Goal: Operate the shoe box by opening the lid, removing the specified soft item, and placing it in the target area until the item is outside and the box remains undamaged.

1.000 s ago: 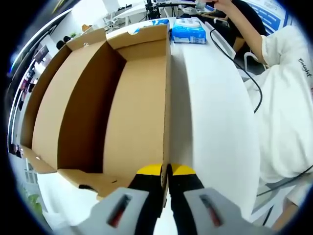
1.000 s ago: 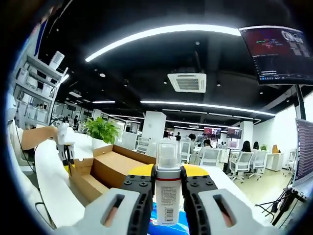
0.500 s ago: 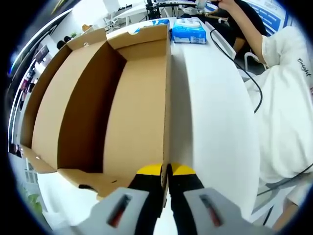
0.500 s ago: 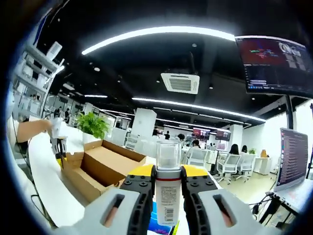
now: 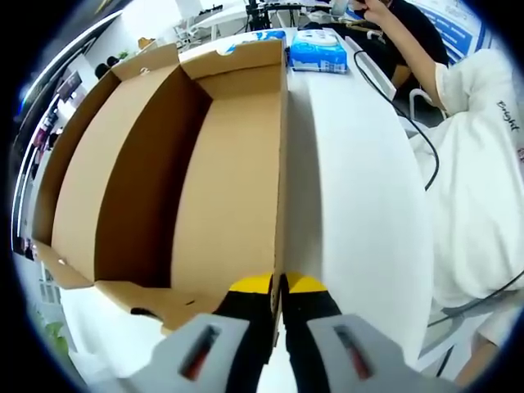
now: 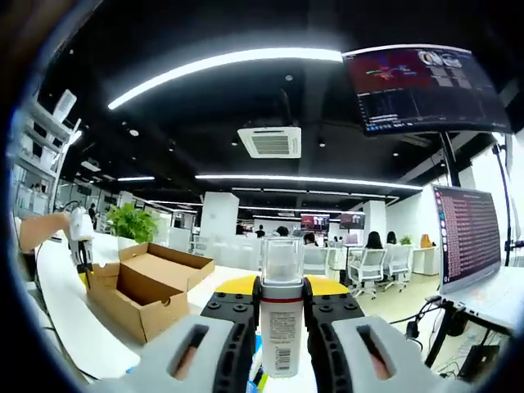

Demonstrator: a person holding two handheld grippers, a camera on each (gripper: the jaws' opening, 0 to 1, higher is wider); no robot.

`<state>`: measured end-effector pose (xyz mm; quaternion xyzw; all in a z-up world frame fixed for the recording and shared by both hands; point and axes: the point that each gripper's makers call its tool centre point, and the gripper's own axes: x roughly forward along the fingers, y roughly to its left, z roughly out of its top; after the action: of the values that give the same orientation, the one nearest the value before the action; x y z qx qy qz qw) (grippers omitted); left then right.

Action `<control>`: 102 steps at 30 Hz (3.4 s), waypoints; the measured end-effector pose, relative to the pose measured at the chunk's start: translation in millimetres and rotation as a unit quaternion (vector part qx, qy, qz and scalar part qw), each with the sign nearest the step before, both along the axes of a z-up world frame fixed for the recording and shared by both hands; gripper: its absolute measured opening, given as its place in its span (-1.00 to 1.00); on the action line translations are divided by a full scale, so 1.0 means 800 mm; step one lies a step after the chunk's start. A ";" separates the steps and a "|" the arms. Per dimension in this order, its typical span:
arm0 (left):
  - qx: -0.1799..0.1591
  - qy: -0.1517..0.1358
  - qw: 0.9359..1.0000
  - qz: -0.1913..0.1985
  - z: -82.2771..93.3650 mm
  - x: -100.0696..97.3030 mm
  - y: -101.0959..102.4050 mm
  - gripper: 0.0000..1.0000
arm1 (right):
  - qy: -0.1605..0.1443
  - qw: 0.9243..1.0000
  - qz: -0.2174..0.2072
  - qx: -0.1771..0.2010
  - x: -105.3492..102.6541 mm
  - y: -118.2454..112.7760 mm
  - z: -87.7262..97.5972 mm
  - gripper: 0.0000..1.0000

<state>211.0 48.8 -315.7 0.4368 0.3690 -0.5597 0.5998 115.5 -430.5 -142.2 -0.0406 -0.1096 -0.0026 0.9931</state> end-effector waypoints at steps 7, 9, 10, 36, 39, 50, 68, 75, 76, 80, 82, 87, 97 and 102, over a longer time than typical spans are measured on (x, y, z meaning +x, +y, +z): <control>0.000 0.000 1.000 0.001 0.000 0.002 0.000 -0.94 | 0.011 1.000 -0.007 0.025 0.007 -0.015 -0.030 -0.60; 0.002 0.002 1.000 0.002 0.000 0.001 0.000 -0.95 | 0.012 1.000 -0.009 0.025 0.009 -0.016 -0.035 -0.60; 0.002 0.002 1.000 0.002 0.000 0.000 0.000 -0.95 | 0.013 1.000 -0.009 0.025 0.009 -0.016 -0.036 -0.60; 0.000 -0.003 1.000 0.001 -0.001 -0.006 0.000 -0.94 | 0.041 0.999 0.006 0.017 0.043 -0.012 -0.119 -0.60; 0.000 -0.002 1.000 0.001 -0.001 -0.006 0.000 -0.94 | 0.047 0.999 0.004 0.014 0.046 -0.011 -0.125 -0.60; 0.001 -0.002 1.000 0.001 -0.001 -0.007 0.000 -0.94 | 0.054 0.998 -0.016 0.032 0.046 -0.019 -0.135 -0.60; 0.004 0.001 1.000 0.003 -0.001 -0.006 0.000 -0.94 | 0.064 0.996 -0.048 0.027 0.039 -0.022 -0.141 -0.60; 0.005 -0.001 1.000 0.004 -0.001 -0.006 0.001 -0.94 | 0.088 0.993 -0.075 0.029 0.033 -0.022 -0.141 -0.60; 0.005 -0.001 1.000 0.003 -0.001 -0.006 0.001 -0.94 | 0.094 0.992 -0.080 0.023 0.032 -0.021 -0.141 -0.60; 0.005 0.000 1.000 0.003 -0.001 -0.006 0.001 -0.94 | 0.100 0.992 -0.081 0.006 0.028 -0.015 -0.141 -0.60; 0.005 0.000 1.000 0.003 -0.001 -0.006 0.001 -0.94 | 0.101 0.992 -0.077 0.001 0.029 -0.013 -0.141 -0.60; 0.006 0.000 1.000 0.004 -0.001 -0.007 0.001 -0.94 | 0.102 0.992 -0.077 0.014 0.028 -0.015 -0.142 -0.59; 0.004 0.000 1.000 0.004 -0.001 -0.007 0.001 -0.94 | 0.111 0.990 -0.080 0.027 0.030 -0.017 -0.146 -0.49; 0.005 0.000 1.000 0.004 -0.001 -0.007 0.001 -0.94 | 0.107 0.991 -0.074 0.030 0.030 -0.015 -0.144 -0.30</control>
<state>205.7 49.6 -316.4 0.4380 0.3734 -0.5556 0.6000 139.5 -442.5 -257.5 -0.0184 0.0004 -0.0749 0.9970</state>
